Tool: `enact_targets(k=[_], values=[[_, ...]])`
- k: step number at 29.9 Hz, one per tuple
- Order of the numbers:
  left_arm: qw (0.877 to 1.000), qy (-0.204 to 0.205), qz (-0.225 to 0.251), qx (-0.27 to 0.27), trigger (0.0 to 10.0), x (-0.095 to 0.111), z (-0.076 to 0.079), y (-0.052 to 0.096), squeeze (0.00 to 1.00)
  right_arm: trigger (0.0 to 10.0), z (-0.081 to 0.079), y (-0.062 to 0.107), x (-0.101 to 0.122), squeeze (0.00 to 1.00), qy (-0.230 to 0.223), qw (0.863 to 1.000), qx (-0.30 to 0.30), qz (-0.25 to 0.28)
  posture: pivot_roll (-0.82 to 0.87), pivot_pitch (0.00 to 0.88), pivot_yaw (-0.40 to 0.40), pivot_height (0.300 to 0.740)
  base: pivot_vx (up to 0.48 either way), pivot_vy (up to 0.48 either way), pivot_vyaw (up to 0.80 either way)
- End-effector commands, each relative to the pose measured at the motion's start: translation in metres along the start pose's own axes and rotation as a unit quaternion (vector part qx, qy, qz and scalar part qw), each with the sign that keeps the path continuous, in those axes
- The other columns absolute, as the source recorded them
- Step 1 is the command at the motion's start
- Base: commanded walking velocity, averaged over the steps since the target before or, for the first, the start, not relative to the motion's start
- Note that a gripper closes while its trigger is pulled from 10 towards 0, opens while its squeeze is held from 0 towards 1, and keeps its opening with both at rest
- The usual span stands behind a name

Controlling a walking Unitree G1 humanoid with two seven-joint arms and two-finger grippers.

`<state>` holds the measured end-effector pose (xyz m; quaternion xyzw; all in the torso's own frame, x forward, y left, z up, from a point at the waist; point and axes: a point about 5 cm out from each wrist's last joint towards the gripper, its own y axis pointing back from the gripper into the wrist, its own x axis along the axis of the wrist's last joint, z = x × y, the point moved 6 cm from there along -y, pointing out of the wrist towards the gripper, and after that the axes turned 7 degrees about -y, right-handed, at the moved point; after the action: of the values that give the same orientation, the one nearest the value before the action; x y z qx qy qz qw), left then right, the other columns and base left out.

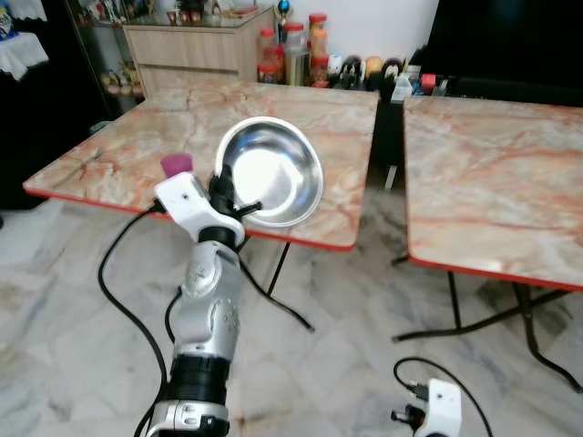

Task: Setting the table

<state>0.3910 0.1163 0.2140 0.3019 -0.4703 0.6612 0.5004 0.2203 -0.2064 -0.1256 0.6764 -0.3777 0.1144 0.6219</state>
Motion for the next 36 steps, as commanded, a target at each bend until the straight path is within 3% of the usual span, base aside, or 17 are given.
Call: enact_targets(k=[1, 15, 36], values=[[1.000, -0.002, 0.006, 0.005, 10.0, 0.005, -0.005, -0.001, 0.00, 10.0, -0.008, -0.001, 0.000, 0.00, -0.007, 1.000, 0.007, 0.000, 0.00, 0.000, -0.032, 0.740, 0.000, -0.375, 0.00], [1.000, -0.006, 0.000, 0.003, 10.0, 0.003, -0.006, -0.002, 0.00, 10.0, -0.011, -0.001, -0.003, 0.00, -0.006, 1.000, 0.008, -0.002, -0.01, 0.000, -0.024, 0.740, 0.000, -0.372, 0.00], [1.000, -0.007, -0.016, -0.022, 10.0, -0.006, 0.007, 0.003, 0.00, 10.0, -0.008, -0.001, 0.000, 0.00, -0.016, 1.000, 0.002, 0.004, -0.01, 0.000, -0.028, 0.740, 0.034, -0.369, 0.00]])
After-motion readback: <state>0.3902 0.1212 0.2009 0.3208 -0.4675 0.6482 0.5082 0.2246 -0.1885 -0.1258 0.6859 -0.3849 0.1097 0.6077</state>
